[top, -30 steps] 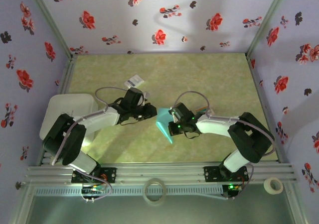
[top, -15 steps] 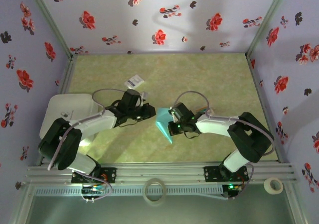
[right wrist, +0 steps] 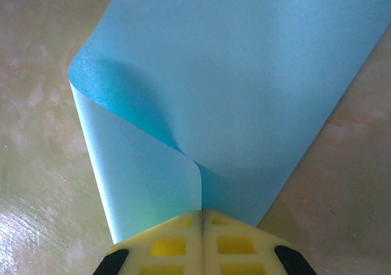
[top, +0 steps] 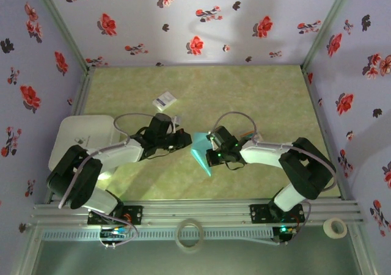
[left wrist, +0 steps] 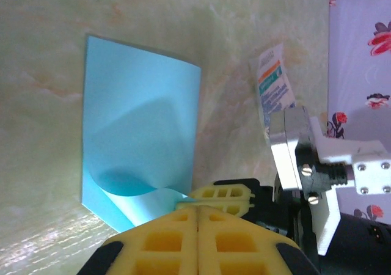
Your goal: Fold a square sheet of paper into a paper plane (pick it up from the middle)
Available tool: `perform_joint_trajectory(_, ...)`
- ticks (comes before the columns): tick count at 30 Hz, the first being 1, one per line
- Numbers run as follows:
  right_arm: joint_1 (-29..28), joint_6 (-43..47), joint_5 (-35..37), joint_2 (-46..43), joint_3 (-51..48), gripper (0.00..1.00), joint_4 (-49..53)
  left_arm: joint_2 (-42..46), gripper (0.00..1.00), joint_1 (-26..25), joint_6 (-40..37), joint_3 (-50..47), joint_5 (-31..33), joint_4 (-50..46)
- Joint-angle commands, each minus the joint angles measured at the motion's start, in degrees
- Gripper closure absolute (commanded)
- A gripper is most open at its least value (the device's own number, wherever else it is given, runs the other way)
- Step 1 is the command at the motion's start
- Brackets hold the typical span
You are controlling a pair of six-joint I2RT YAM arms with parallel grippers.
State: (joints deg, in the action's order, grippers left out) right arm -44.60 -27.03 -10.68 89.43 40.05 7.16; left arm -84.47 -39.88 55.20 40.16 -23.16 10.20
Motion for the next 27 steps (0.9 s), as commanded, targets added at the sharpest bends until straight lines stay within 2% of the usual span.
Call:
perform_joint_trajectory(1, 0.54, 0.76, 0.39, 1.30, -0.23, 0.99, 1.45, -1.57, 0.95, -1.22, 1.95, -1.00, -1.49, 4.37)
perform_joint_trajectory(13, 0.76, 0.58, 0.61, 0.88, -0.34, 0.99, 1.63, -9.60, 1.00, -6.24, 5.71, -1.77, -2.30, 12.37)
perform_joint_trajectory(27, 0.75, 0.48, 0.83, 0.82, -0.40, 0.98, 1.80, -13.26, 1.00, -6.97, 6.63, -2.95, -2.50, 14.94)
